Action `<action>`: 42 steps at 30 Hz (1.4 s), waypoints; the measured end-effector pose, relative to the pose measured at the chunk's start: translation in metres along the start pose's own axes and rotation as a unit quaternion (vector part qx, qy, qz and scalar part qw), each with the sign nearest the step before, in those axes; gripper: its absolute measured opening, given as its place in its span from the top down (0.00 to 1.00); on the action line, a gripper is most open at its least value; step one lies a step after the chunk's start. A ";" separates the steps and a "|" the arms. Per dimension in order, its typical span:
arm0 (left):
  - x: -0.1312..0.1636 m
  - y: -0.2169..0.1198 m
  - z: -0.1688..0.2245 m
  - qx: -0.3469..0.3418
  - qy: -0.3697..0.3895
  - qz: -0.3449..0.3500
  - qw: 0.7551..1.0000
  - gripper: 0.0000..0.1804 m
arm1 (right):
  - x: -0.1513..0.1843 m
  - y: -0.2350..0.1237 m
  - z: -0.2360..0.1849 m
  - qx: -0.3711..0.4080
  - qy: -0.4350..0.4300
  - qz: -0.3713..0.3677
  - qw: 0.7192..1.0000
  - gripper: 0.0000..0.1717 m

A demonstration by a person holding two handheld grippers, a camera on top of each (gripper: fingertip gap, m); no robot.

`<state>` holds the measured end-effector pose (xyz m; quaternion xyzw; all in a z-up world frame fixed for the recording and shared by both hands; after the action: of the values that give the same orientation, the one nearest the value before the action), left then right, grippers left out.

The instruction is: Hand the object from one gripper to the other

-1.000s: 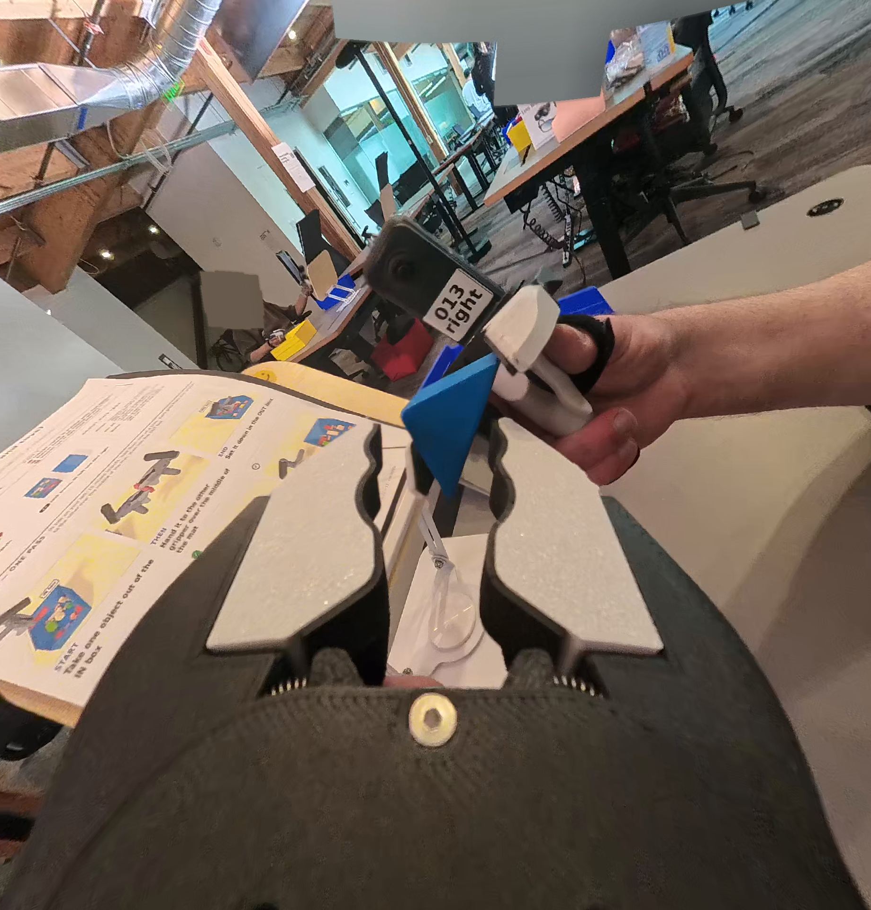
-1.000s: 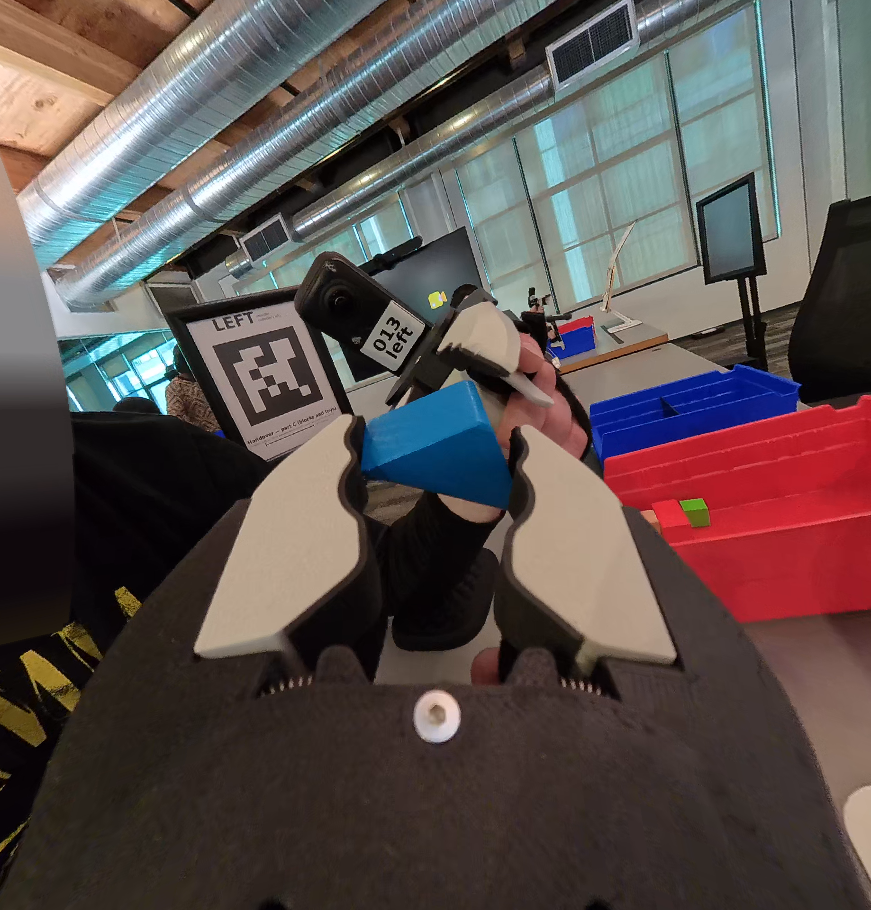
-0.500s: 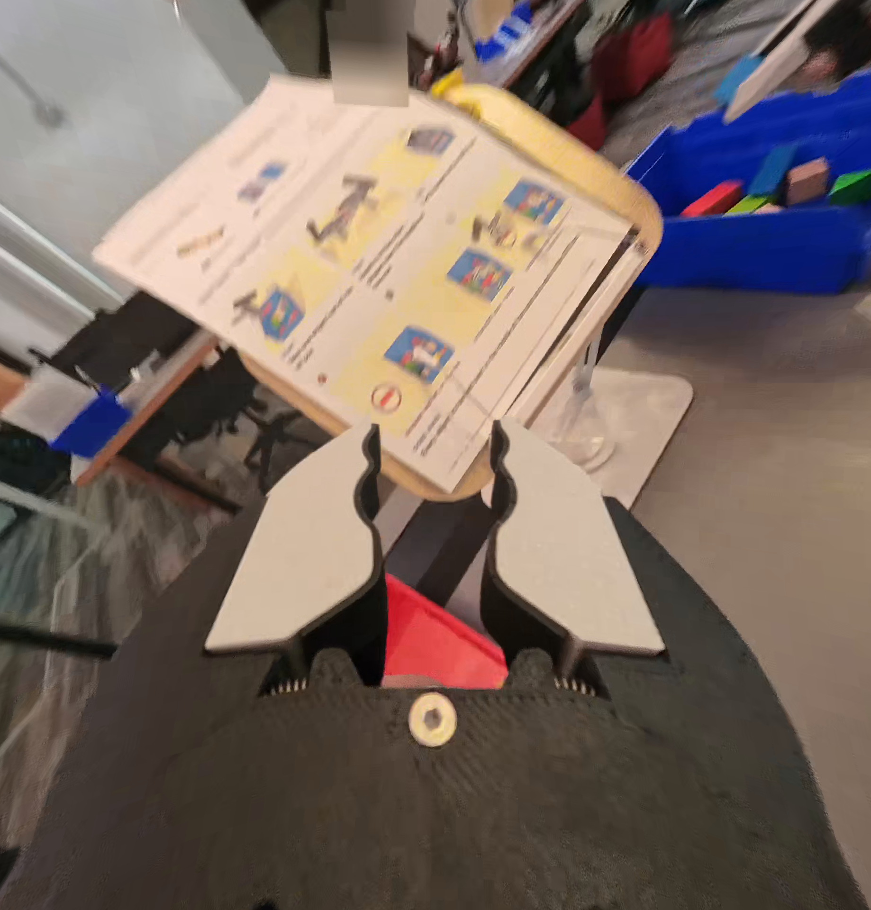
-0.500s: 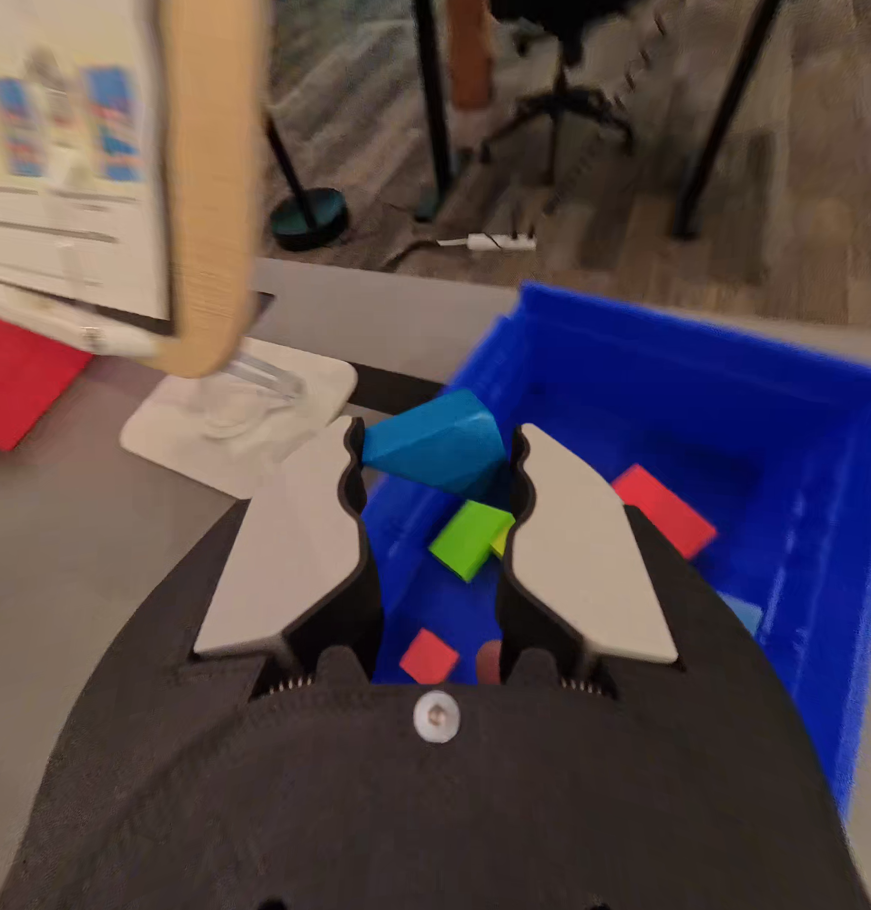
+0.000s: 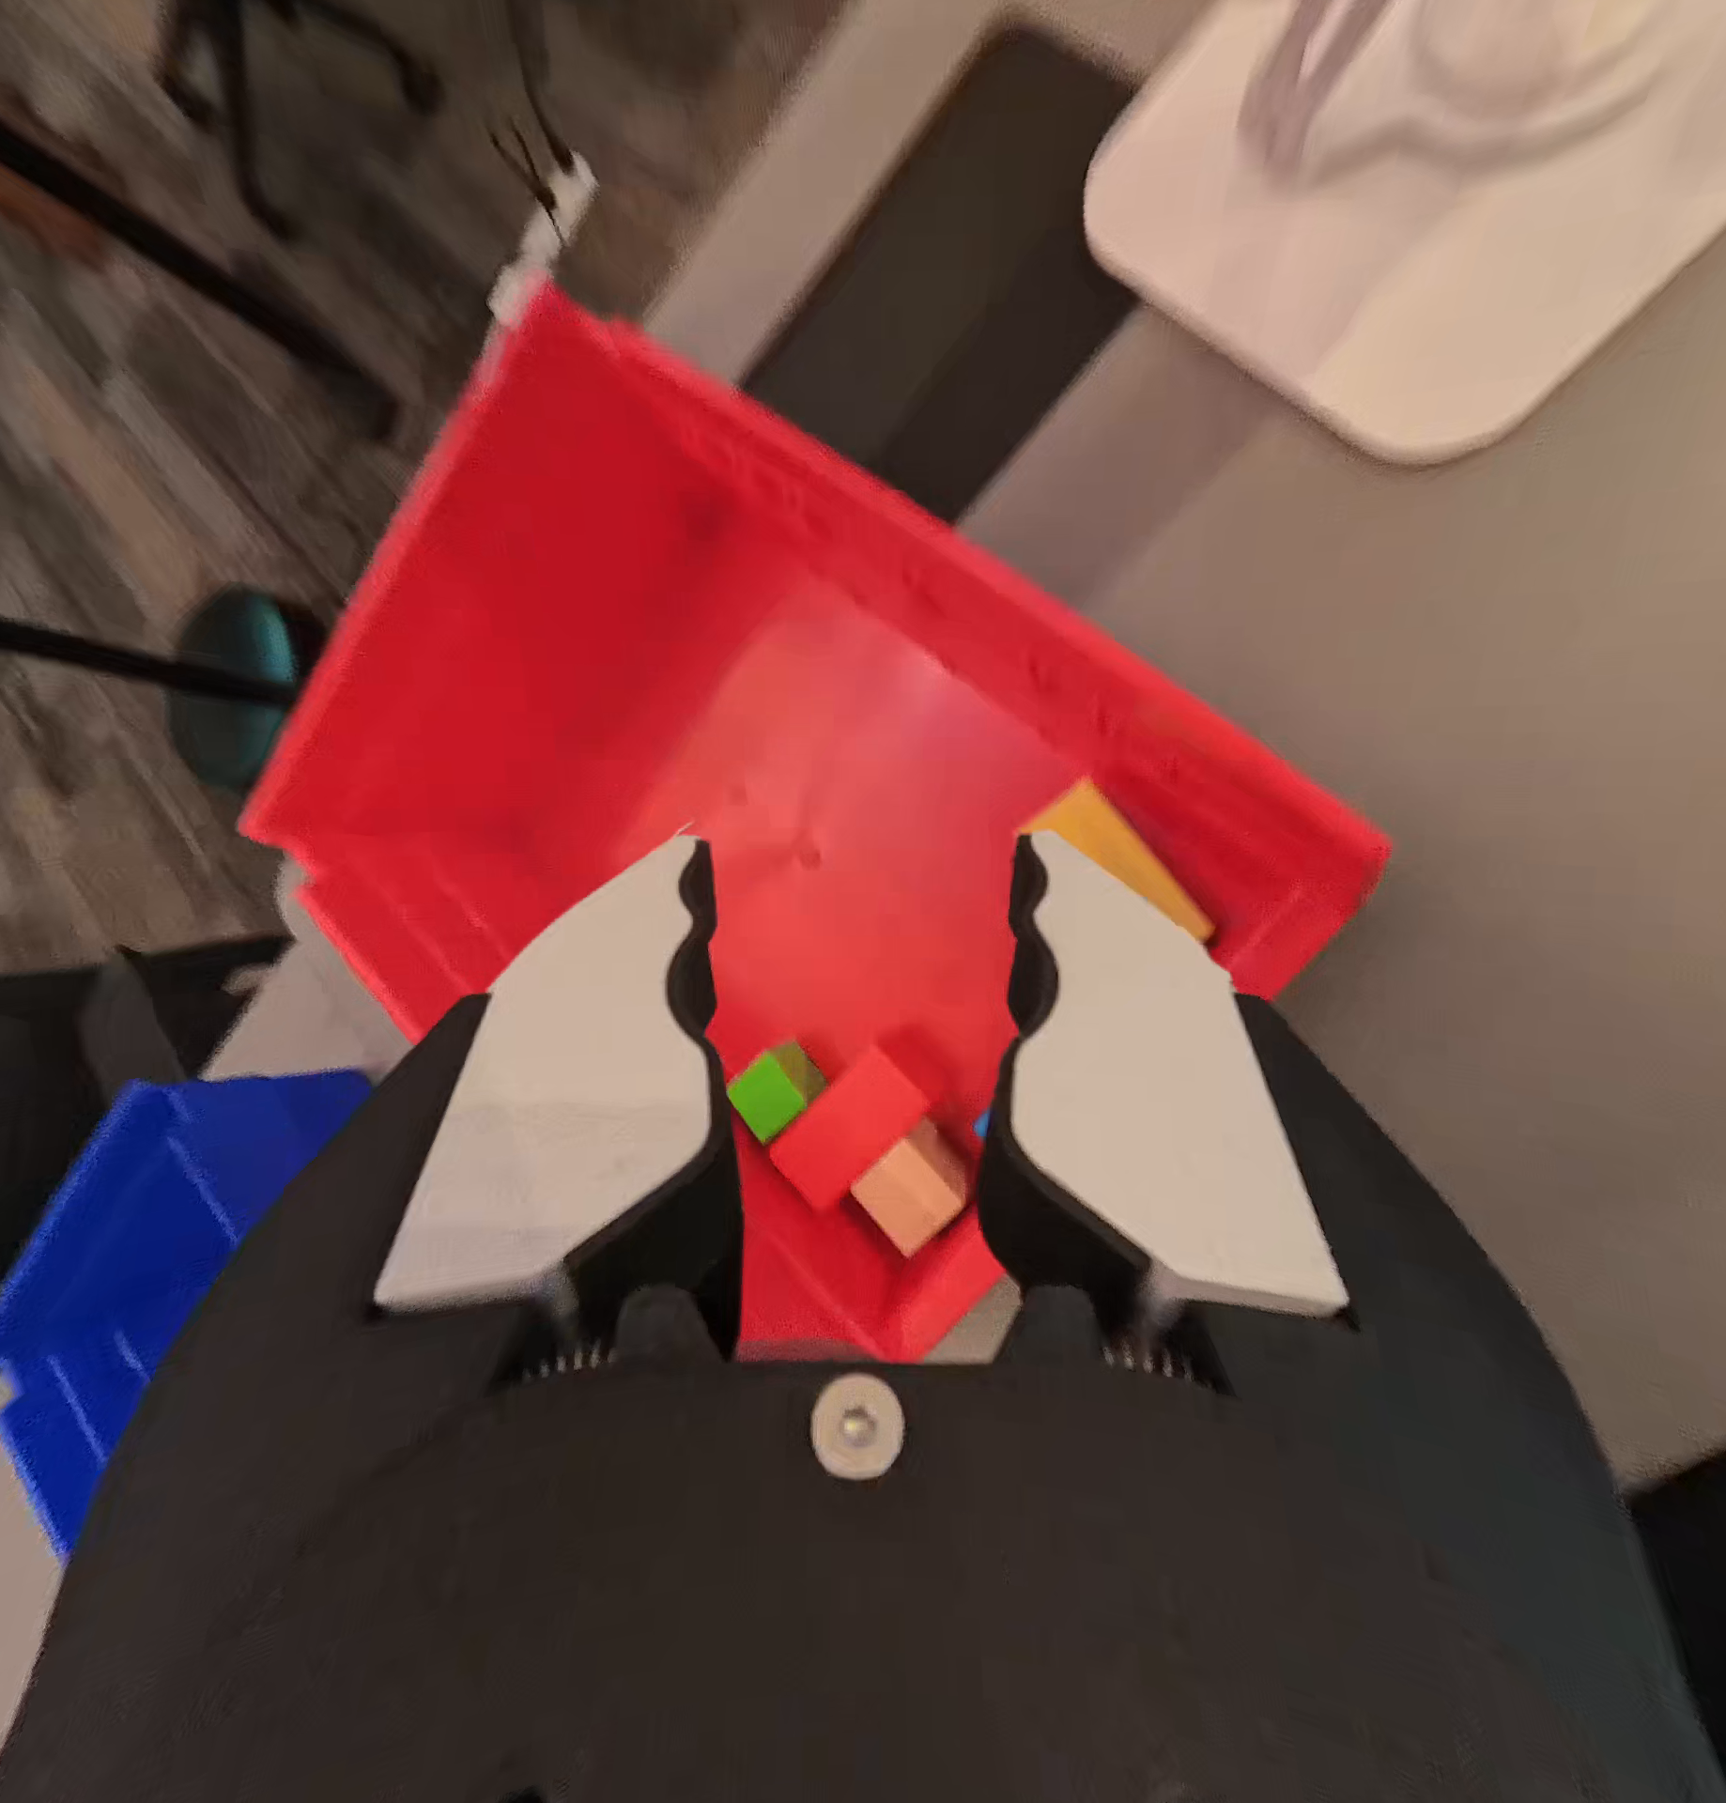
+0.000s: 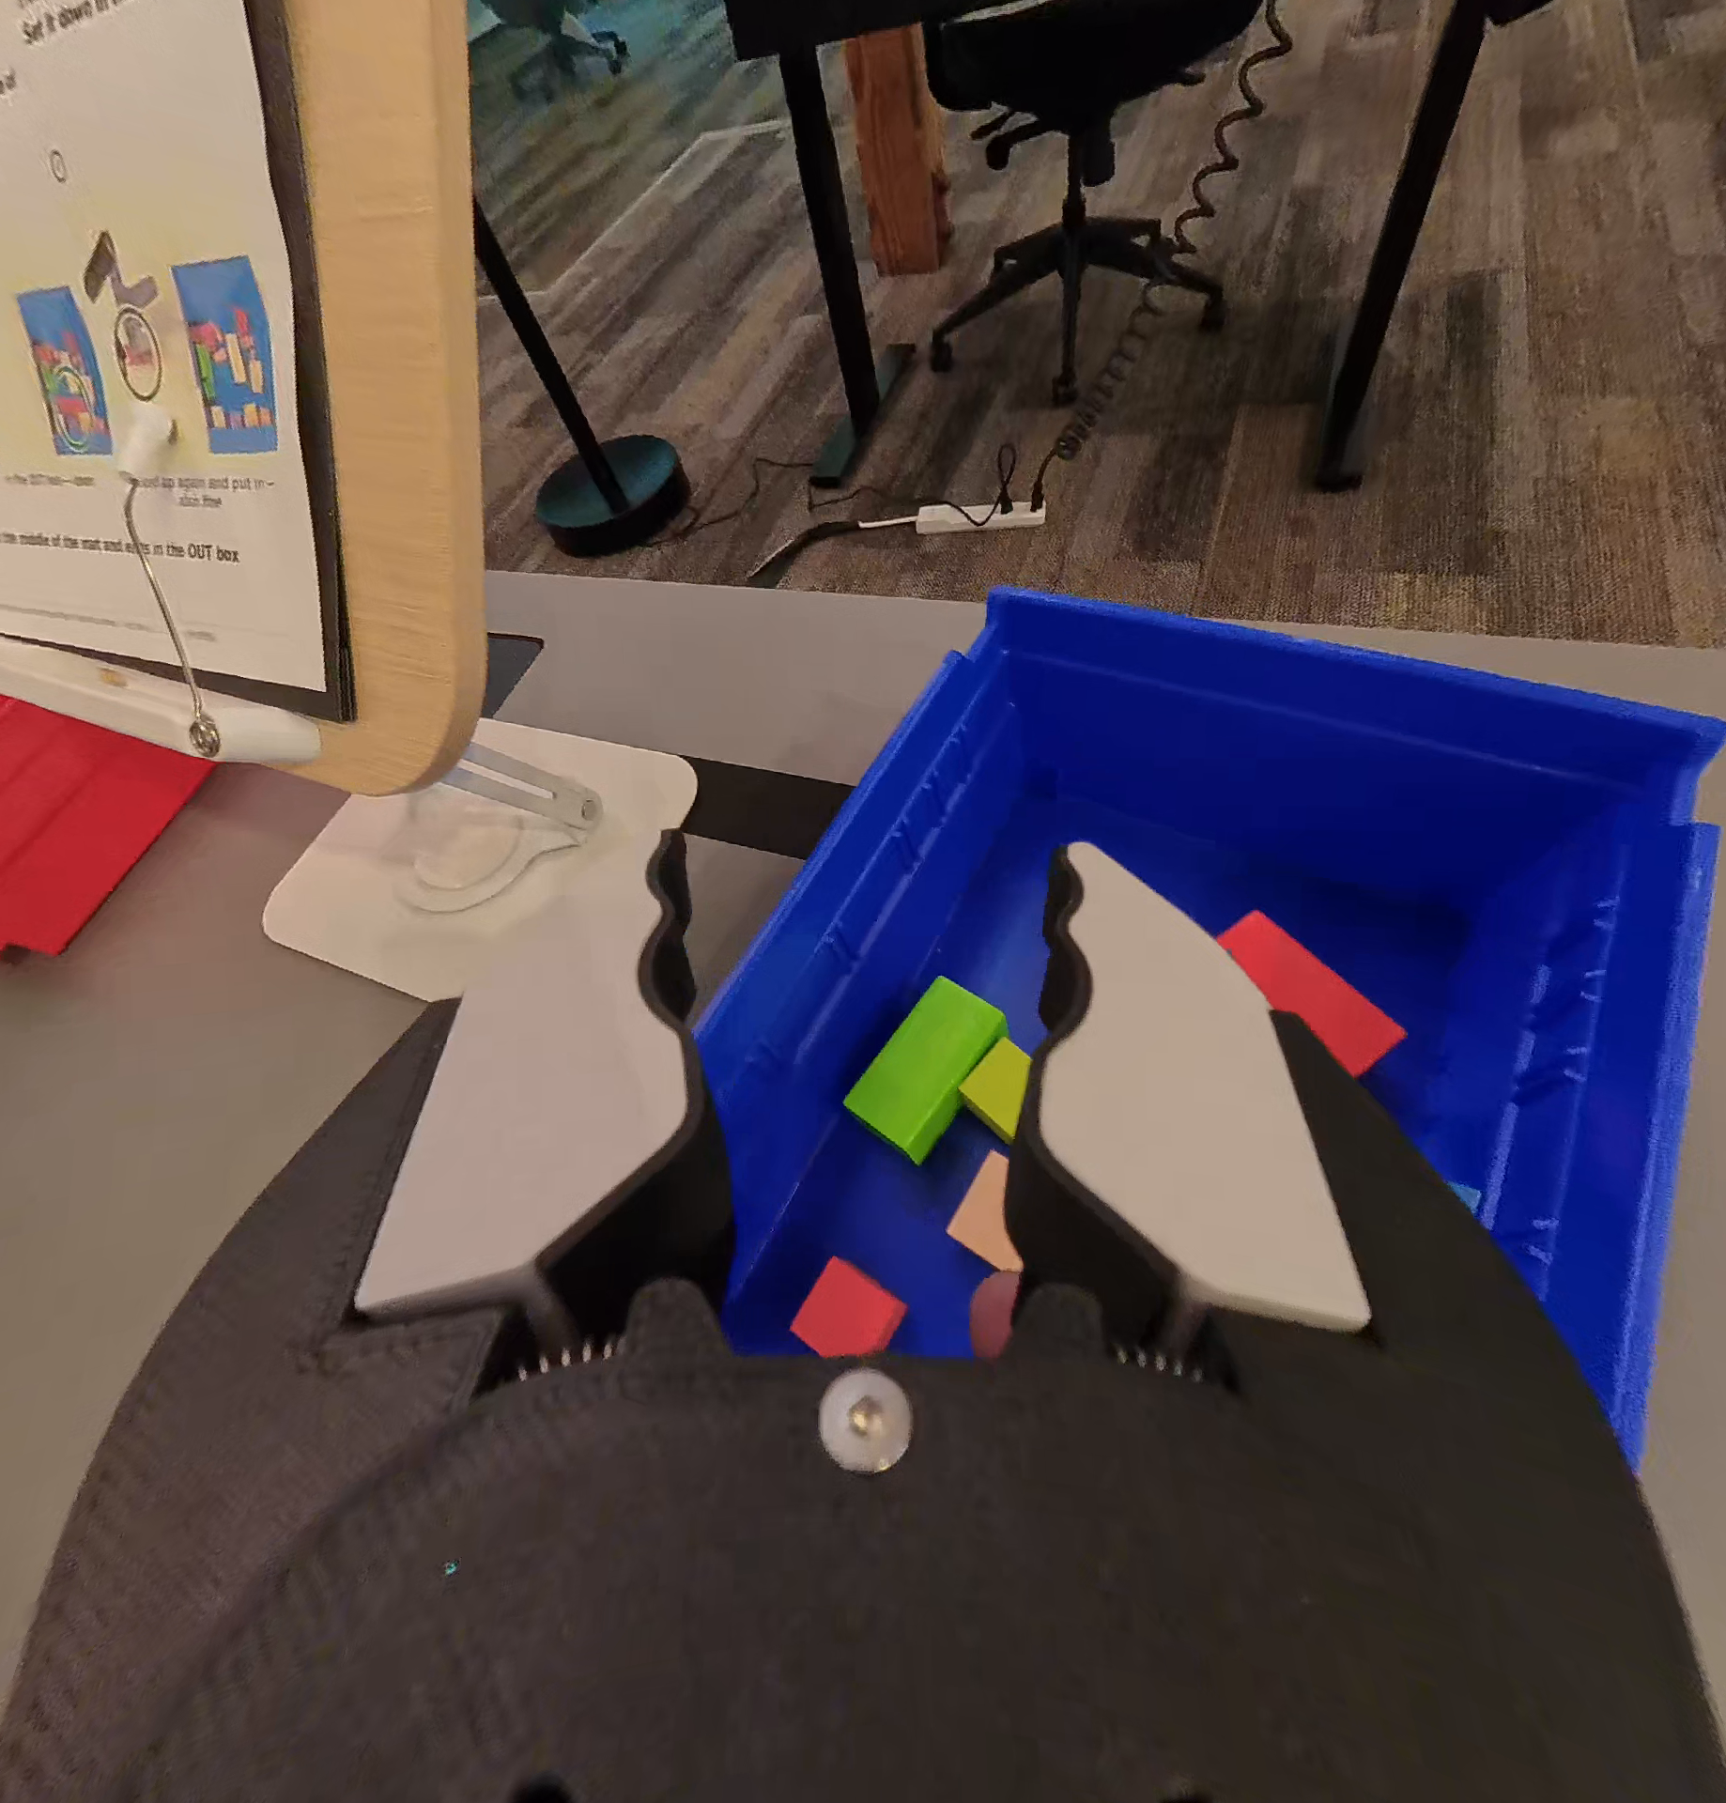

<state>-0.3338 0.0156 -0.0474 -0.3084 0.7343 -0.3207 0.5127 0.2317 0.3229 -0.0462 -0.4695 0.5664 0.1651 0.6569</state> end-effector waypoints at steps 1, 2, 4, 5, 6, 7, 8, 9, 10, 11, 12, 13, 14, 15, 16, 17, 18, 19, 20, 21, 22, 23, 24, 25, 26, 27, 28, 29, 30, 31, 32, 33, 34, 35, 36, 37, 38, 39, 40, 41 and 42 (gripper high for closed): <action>0.008 0.010 -0.002 0.016 -0.004 -0.034 0.999 0.68 | -0.001 0.001 -0.002 0.000 -0.003 0.000 1.000 0.60; 0.016 0.021 -0.003 0.033 -0.010 -0.069 0.997 0.68 | -0.002 0.002 -0.004 -0.003 -0.005 -0.001 1.000 0.61; 0.026 0.041 -0.002 0.067 -0.019 -0.111 0.991 0.67 | -0.003 0.005 -0.008 -0.006 -0.009 -0.004 1.000 0.61; 0.028 0.050 0.000 0.090 -0.029 -0.119 0.988 0.67 | -0.004 0.006 -0.010 -0.006 -0.012 -0.007 1.000 0.62; 0.027 0.058 0.002 0.108 -0.041 -0.128 0.985 0.67 | -0.005 0.007 -0.012 -0.007 -0.015 -0.009 1.000 0.62; 0.026 0.065 0.005 0.119 -0.047 -0.134 0.983 0.66 | -0.005 0.008 -0.014 -0.008 -0.017 -0.011 1.000 0.62; 0.023 0.071 0.009 0.130 -0.052 -0.136 0.981 0.66 | -0.006 0.009 -0.015 -0.008 -0.020 -0.012 1.000 0.62; 0.021 0.077 0.013 0.139 -0.054 -0.147 0.978 0.66 | -0.007 0.009 -0.017 -0.008 -0.023 -0.013 1.000 0.62; 0.020 0.084 0.017 0.139 -0.055 -0.163 0.975 0.65 | -0.008 0.010 -0.018 -0.009 -0.025 -0.013 1.000 0.63; 0.020 0.090 0.021 0.137 -0.056 -0.181 0.972 0.63 | -0.009 0.010 -0.020 -0.009 -0.027 -0.013 1.000 0.63; 0.022 0.096 0.024 0.137 -0.056 -0.201 0.968 0.62 | -0.010 0.009 -0.021 -0.007 -0.029 -0.012 0.999 0.63; 0.024 0.102 0.026 0.138 -0.056 -0.221 0.964 0.61 | -0.010 0.008 -0.021 -0.006 -0.031 -0.010 0.999 0.63; 0.026 0.106 0.028 0.143 -0.059 -0.235 0.960 0.62 | -0.011 0.007 -0.022 -0.007 -0.032 -0.008 0.999 0.63; 0.028 0.109 0.030 0.147 -0.058 -0.246 0.956 0.67 | -0.012 0.007 -0.023 -0.008 -0.033 -0.008 0.999 0.63; 0.028 0.112 0.030 0.147 -0.059 -0.250 0.955 0.72 | -0.012 0.006 -0.023 -0.008 -0.034 -0.007 0.999 0.64; 0.028 0.113 0.030 0.141 -0.062 -0.250 0.956 0.74 | -0.013 0.005 -0.023 -0.007 -0.035 -0.006 0.999 0.64; 0.028 0.114 0.028 0.137 -0.062 -0.251 0.956 0.75 | -0.014 0.004 -0.024 -0.007 -0.037 -0.005 0.999 0.64; 0.028 0.115 0.027 0.123 -0.053 -0.246 0.960 0.76 | -0.015 0.003 -0.025 -0.010 -0.039 -0.002 0.999 0.64; 0.028 0.114 0.023 0.111 -0.054 -0.239 0.963 0.78 | -0.017 0.002 -0.027 -0.013 -0.042 0.003 0.999 0.65; 0.028 0.112 0.018 0.105 -0.061 -0.229 0.966 0.79 | -0.019 0.000 -0.030 -0.018 -0.046 0.009 0.999 0.65; 0.027 0.107 0.011 0.094 -0.068 -0.209 0.971 0.79 | -0.023 -0.003 -0.035 -0.027 -0.054 0.017 0.998 0.65; 0.026 0.100 0.005 0.088 -0.079 -0.185 0.976 0.80 | -0.027 -0.006 -0.040 -0.038 -0.064 0.029 0.997 0.65; 0.024 0.090 -0.001 0.087 -0.087 -0.157 0.980 0.80 | -0.032 -0.009 -0.047 -0.049 -0.072 0.041 0.995 0.65; 0.021 0.078 -0.005 0.088 -0.093 -0.121 0.984 0.80 | -0.037 -0.012 -0.054 -0.062 -0.083 0.054 0.993 0.65; 0.017 0.065 -0.009 0.092 -0.105 -0.083 0.987 0.81 | -0.043 -0.014 -0.064 -0.075 -0.100 0.068 0.990 0.65; 0.012 0.052 -0.013 0.101 -0.115 -0.036 0.988 0.80 | -0.048 -0.016 -0.076 -0.087 -0.123 0.082 0.985 0.64; 0.007 0.037 -0.015 0.118 -0.127 0.016 0.985 0.81 | -0.054 -0.018 -0.089 -0.100 -0.148 0.096 0.979 0.63; 0.001 0.022 -0.016 0.135 -0.134 0.068 0.979 0.81 | -0.060 -0.019 -0.106 -0.117 -0.171 0.109 0.972 0.63; -0.006 0.007 -0.015 0.153 -0.128 0.122 0.972 0.81 | -0.065 -0.018 -0.124 -0.141 -0.191 0.120 0.964 0.63; -0.013 -0.008 -0.009 0.175 -0.109 0.178 0.962 0.81 | -0.069 -0.015 -0.144 -0.169 -0.209 0.128 0.955 0.62; -0.022 -0.021 -0.004 0.200 -0.107 0.220 0.949 0.81 | -0.072 -0.011 -0.164 -0.199 -0.222 0.134 0.945 0.61; -0.031 -0.032 0.004 0.219 -0.103 0.254 0.936 0.81 | -0.073 -0.005 -0.184 -0.230 -0.232 0.138 0.935 0.61; -0.041 -0.041 0.015 0.236 -0.077 0.292 0.924 0.81 | -0.073 0.002 -0.204 -0.259 -0.239 0.141 0.925 0.61; -0.050 -0.050 0.028 0.257 -0.051 0.330 0.907 0.81 | -0.071 0.011 -0.223 -0.284 -0.245 0.143 0.916 0.60; -0.060 -0.055 0.041 0.279 -0.044 0.344 0.895 0.81 | -0.067 0.020 -0.238 -0.300 -0.249 0.141 0.910 0.60; -0.069 -0.059 0.054 0.296 -0.033 0.355 0.886 0.80 | -0.063 0.030 -0.252 -0.312 -0.251 0.135 0.906 0.60; -0.077 -0.062 0.069 0.311 -0.012 0.374 0.874 0.81 | -0.058 0.038 -0.263 -0.327 -0.251 0.130 0.902 0.61; -0.084 -0.065 0.082 0.326 0.004 0.393 0.860 0.81 | -0.054 0.045 -0.273 -0.341 -0.249 0.129 0.897 0.61; -0.090 -0.067 0.095 0.349 0.009 0.397 0.848 0.81 | -0.051 0.050 -0.280 -0.351 -0.246 0.130 0.894 0.62; -0.096 -0.067 0.107 0.368 0.015 0.398 0.840 0.81 | -0.048 0.054 -0.285 -0.363 -0.240 0.133 0.890 0.63; -0.100 -0.066 0.118 0.374 0.027 0.403 0.835 0.81 | -0.047 0.056 -0.290 -0.380 -0.231 0.136 0.885 0.64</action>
<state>-0.1851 0.0354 0.0287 0.2390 0.6312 -0.3443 0.6526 0.0053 0.1328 -0.0044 -0.5505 0.3506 0.5590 0.5114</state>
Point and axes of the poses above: each gripper's, where its closed fingertips meet, y out along the fingers, x out of its underside, z = x × y across the jaws, the point moved 10 cm from there along -y, back along the fingers, and after that the axes turned 8 degrees about -y, right-handed, at the moved point
